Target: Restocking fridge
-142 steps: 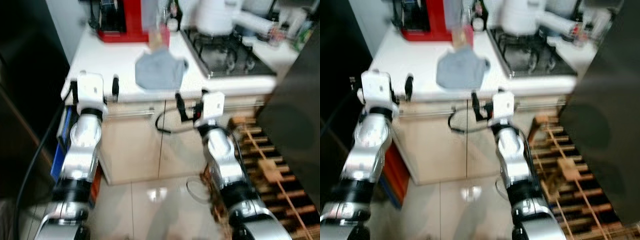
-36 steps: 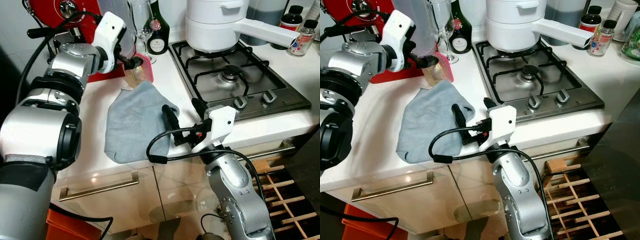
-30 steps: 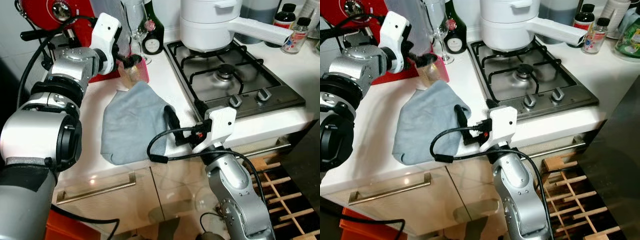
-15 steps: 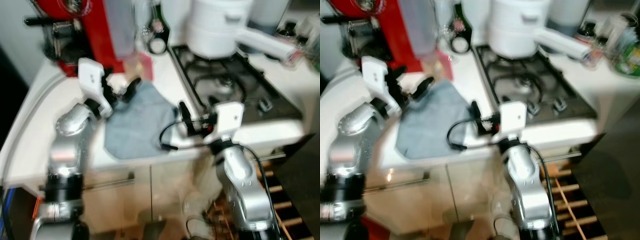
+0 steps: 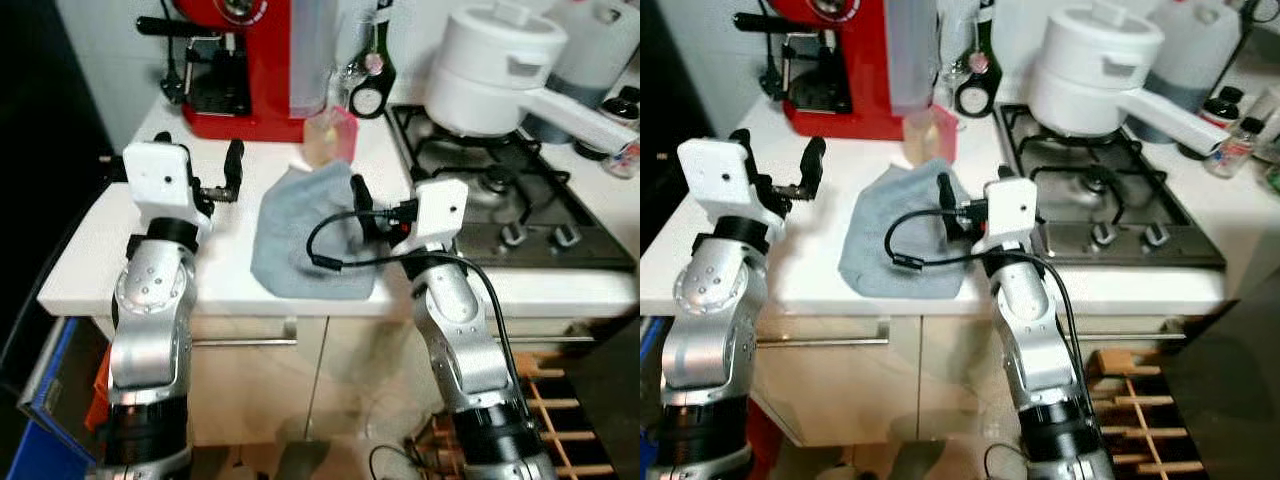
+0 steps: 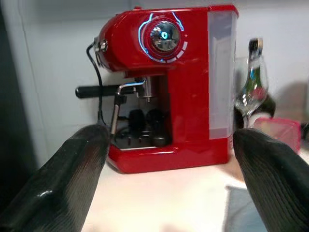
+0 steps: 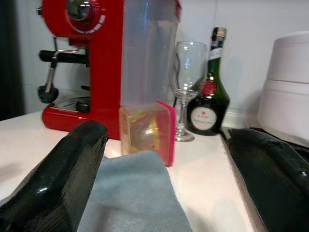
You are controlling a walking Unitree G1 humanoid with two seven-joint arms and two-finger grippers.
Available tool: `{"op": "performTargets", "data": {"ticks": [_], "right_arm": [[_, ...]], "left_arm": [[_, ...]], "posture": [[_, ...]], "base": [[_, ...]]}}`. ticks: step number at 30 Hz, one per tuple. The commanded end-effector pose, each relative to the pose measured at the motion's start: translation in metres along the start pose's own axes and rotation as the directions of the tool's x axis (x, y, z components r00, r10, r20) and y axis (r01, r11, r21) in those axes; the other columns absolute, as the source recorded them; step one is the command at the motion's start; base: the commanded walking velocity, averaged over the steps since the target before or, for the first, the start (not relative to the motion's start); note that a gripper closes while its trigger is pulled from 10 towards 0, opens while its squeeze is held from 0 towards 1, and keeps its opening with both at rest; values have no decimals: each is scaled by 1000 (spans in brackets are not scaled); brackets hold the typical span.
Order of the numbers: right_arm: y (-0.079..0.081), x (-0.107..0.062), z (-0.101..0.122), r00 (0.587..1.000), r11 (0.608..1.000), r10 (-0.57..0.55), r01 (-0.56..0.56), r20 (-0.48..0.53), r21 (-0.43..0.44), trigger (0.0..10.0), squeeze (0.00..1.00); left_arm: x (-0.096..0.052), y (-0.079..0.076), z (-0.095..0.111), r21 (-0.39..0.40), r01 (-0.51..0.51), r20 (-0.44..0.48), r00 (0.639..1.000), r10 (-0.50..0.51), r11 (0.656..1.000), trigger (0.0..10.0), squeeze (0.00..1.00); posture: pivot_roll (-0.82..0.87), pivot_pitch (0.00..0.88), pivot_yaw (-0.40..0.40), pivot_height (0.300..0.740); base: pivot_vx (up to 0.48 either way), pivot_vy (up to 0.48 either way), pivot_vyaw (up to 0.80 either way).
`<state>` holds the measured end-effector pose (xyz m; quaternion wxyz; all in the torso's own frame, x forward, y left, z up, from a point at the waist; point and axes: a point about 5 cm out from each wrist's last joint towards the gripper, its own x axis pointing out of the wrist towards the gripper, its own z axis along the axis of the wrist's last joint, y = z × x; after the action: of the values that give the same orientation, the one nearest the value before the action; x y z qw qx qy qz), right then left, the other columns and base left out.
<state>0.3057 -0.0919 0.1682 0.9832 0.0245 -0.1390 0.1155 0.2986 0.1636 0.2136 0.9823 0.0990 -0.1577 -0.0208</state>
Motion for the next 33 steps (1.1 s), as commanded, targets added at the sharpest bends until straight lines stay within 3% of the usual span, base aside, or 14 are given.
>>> {"op": "performTargets", "data": {"ticks": [1, 4, 6, 13, 15, 19, 24, 33], "right_arm": [[-11, -2, 3, 998, 998, -54, 53, 31, 18, 10000, 0], [-12, -2, 3, 998, 998, -53, 53, 37, 18, 10000, 0], [-11, 0, 3, 999, 999, -36, 36, 37, 10, 10000, 0], [-14, 5, 2, 999, 1000, -29, 29, 36, -4, 10000, 0], [-16, 6, 0, 999, 999, -36, 37, 25, -17, 10000, 0], [-15, 7, 0, 999, 999, -39, 40, 30, -35, 10000, 0], [-18, 8, 6, 995, 997, -62, 65, 75, -44, 10000, 0], [-20, 11, 8, 993, 997, -66, 71, 93, -43, 10000, 0]], "left_arm": [[-2, 0, 0, 49, -13, 0, 1000, 13, 999, 10000, 0], [-3, 1, 2, 65, -29, 4, 1000, 29, 997, 10000, 0], [-2, 0, 1, 34, -33, -9, 999, 34, 999, 10000, 0], [2, -7, 1, 62, -29, -9, 1000, 30, 998, 10000, 0], [4, -10, 4, 30, 5, 0, 1000, -5, 1000, 10000, 0], [6, -11, 10, 17, 4, 22, 1000, -5, 1000, 10000, 0], [13, -16, 21, 63, 26, 81, 996, -32, 998, 10000, 0], [13, -19, 21, 24, 17, 71, 997, -19, 1000, 10000, 0]], "posture": [[-29, 0, -14, 740], [-29, 0, -14, 740], [-29, 0, -20, 740], [-23, 0, -36, 740], [-23, 0, -36, 740], [-23, 0, -36, 740], [-32, 0, -27, 740], [-35, 0, -26, 740]], "base": [[0, 0, 0], [0, 0, 0], [0, 0, 0], [0, 0, 631], [0, 0, 609], [371, 0, 0], [480, 0, 0], [480, 0, 0]]}}
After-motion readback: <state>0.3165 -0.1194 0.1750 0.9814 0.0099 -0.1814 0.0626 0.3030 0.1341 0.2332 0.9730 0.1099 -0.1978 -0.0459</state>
